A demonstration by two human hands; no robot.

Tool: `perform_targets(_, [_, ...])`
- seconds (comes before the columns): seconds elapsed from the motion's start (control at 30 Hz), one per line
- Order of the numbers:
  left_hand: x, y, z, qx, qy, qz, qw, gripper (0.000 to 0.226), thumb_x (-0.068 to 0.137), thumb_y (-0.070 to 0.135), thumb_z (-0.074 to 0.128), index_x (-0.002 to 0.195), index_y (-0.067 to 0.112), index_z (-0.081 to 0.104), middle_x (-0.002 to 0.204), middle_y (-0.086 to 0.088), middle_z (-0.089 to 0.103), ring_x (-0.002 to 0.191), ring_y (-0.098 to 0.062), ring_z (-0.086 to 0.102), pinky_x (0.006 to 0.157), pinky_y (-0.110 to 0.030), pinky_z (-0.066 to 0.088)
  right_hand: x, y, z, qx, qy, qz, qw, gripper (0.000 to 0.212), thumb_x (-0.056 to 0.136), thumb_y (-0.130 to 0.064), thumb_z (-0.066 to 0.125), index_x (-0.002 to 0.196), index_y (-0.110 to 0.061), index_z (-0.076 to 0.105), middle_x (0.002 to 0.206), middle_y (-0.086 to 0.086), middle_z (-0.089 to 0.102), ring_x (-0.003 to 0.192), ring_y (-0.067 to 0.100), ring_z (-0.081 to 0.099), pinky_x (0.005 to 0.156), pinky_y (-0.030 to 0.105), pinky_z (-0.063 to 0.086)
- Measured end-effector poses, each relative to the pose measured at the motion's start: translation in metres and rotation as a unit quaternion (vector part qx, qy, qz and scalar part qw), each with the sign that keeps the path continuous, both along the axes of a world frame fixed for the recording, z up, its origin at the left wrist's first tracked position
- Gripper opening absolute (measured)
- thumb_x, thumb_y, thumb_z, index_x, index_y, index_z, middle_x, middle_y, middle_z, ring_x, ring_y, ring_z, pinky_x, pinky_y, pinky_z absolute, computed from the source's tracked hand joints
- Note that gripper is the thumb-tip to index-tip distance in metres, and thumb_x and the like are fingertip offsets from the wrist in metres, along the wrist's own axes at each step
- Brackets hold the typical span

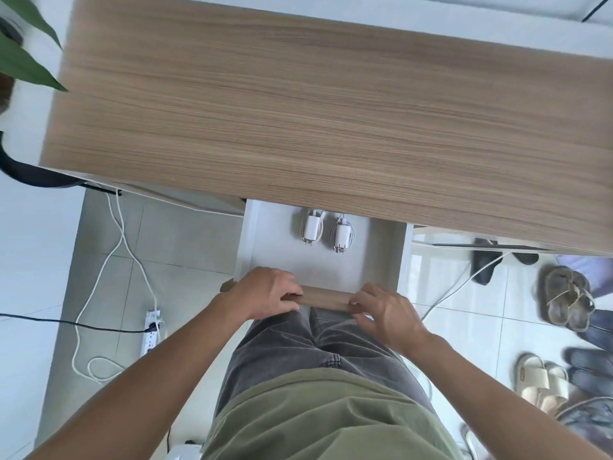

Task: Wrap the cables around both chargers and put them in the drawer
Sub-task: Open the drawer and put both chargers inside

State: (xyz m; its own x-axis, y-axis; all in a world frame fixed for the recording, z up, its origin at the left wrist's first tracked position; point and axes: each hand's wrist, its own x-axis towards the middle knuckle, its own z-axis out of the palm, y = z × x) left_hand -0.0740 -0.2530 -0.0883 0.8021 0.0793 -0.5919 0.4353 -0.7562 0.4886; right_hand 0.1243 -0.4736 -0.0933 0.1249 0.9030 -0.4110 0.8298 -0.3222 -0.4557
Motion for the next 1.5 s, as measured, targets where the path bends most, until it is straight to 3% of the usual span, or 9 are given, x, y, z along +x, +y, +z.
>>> perform_targets(0.13, [-0.002, -0.002, -0.003, 0.064, -0.055, 0.039, 0.996, 0.032, 0.099, 0.044, 0.058, 0.122, 0.027, 0.072, 0.112, 0.009, 0.071, 0.102, -0.016, 0.064, 0.077, -0.032, 0.051, 0.004, 0.007, -0.003, 0.026, -0.033, -0.034, 0.999, 0.029, 0.08, -0.019, 0.081, 0.107, -0.019, 0.068, 0.095, 0.0, 0.068, 0.079, 0.024, 0.067, 0.063, 0.037, 0.059])
perform_targets(0.27, [0.007, 0.003, -0.007, 0.151, -0.149, 0.078, 0.974, 0.034, 0.086, 0.031, 0.076, 0.117, 0.018, 0.07, 0.117, 0.0, 0.066, 0.107, -0.022, 0.062, 0.083, -0.043, 0.058, 0.009, 0.027, 0.003, 0.073, -0.103, -0.057, 0.99, 0.063, 0.079, -0.005, 0.076, 0.135, -0.015, 0.049, 0.127, 0.012, 0.061, 0.11, 0.029, 0.058, 0.092, 0.05, 0.057])
perform_targets(0.4, [0.029, 0.022, 0.001, 0.247, -0.172, 0.038, 0.953, 0.082, 0.078, 0.033, 0.082, 0.149, 0.015, 0.046, 0.161, -0.015, 0.037, 0.148, -0.033, 0.037, 0.121, -0.051, 0.032, 0.033, 0.051, 0.008, 0.106, -0.16, 0.0, 0.981, 0.096, 0.079, -0.003, 0.071, 0.159, -0.017, 0.02, 0.165, 0.024, 0.024, 0.155, 0.041, 0.02, 0.122, 0.058, 0.028])
perform_targets(0.5, [0.046, 0.045, 0.006, 0.281, -0.131, 0.011, 0.951, 0.121, 0.076, 0.051, 0.081, 0.163, 0.013, 0.006, 0.172, -0.013, 0.0, 0.16, -0.03, 0.002, 0.127, -0.055, 0.012, 0.051, 0.068, 0.012, 0.096, -0.188, 0.021, 0.977, 0.106, 0.077, -0.012, 0.076, 0.163, -0.014, 0.014, 0.169, 0.024, 0.01, 0.157, 0.042, 0.008, 0.123, 0.059, 0.024])
perform_targets(0.63, [0.064, 0.072, 0.005, 0.305, -0.078, -0.007, 0.949, 0.131, 0.076, 0.067, 0.073, 0.162, 0.017, -0.011, 0.171, -0.011, -0.018, 0.158, -0.03, -0.013, 0.126, -0.06, 0.005, 0.075, 0.087, 0.01, 0.047, -0.2, 0.032, 0.978, 0.112, 0.078, -0.032, 0.078, 0.163, -0.009, 0.009, 0.17, 0.022, 0.0, 0.158, 0.04, 0.001, 0.126, 0.057, 0.017])
perform_targets(0.83, [0.07, 0.09, -0.004, 0.288, -0.073, 0.003, 0.955, 0.104, 0.09, 0.047, 0.067, 0.162, 0.03, -0.006, 0.172, -0.009, -0.014, 0.159, -0.029, -0.008, 0.126, -0.061, 0.007, 0.105, 0.098, -0.001, 0.037, -0.184, 0.02, 0.982, 0.098, 0.089, -0.045, 0.068, 0.163, -0.009, 0.014, 0.171, 0.018, 0.002, 0.159, 0.035, 0.001, 0.127, 0.054, 0.014])
perform_targets(1.1, [0.069, 0.093, -0.007, 0.292, -0.138, 0.038, 0.946, 0.09, 0.089, 0.002, 0.058, 0.163, 0.032, 0.015, 0.173, -0.005, 0.007, 0.16, -0.026, 0.007, 0.125, -0.059, 0.014, 0.107, 0.096, -0.013, 0.091, -0.179, -0.017, 0.979, 0.064, 0.106, -0.018, 0.048, 0.163, -0.016, 0.019, 0.172, 0.01, 0.008, 0.16, 0.028, 0.004, 0.128, 0.051, 0.013])
perform_targets(1.37, [0.094, 0.093, 0.0, 0.237, -0.184, 0.111, 0.948, 0.081, 0.083, 0.064, 0.065, 0.149, 0.021, 0.047, 0.161, -0.009, 0.037, 0.152, -0.029, 0.03, 0.127, -0.056, 0.013, 0.108, 0.097, -0.003, 0.07, -0.12, -0.04, 0.989, 0.081, 0.091, -0.023, 0.061, 0.162, -0.02, 0.022, 0.173, 0.003, 0.004, 0.16, 0.021, -0.002, 0.129, 0.048, 0.008])
perform_targets(1.5, [0.127, 0.11, -0.002, 0.217, -0.197, 0.178, 0.939, 0.074, 0.092, 0.065, 0.051, 0.149, 0.017, 0.047, 0.166, -0.008, 0.03, 0.156, -0.025, 0.022, 0.127, -0.056, 0.013, 0.109, 0.099, 0.004, 0.081, -0.069, -0.064, 0.992, 0.079, 0.09, -0.031, 0.065, 0.16, -0.021, 0.03, 0.173, 0.001, 0.005, 0.16, 0.02, -0.001, 0.128, 0.05, 0.013])
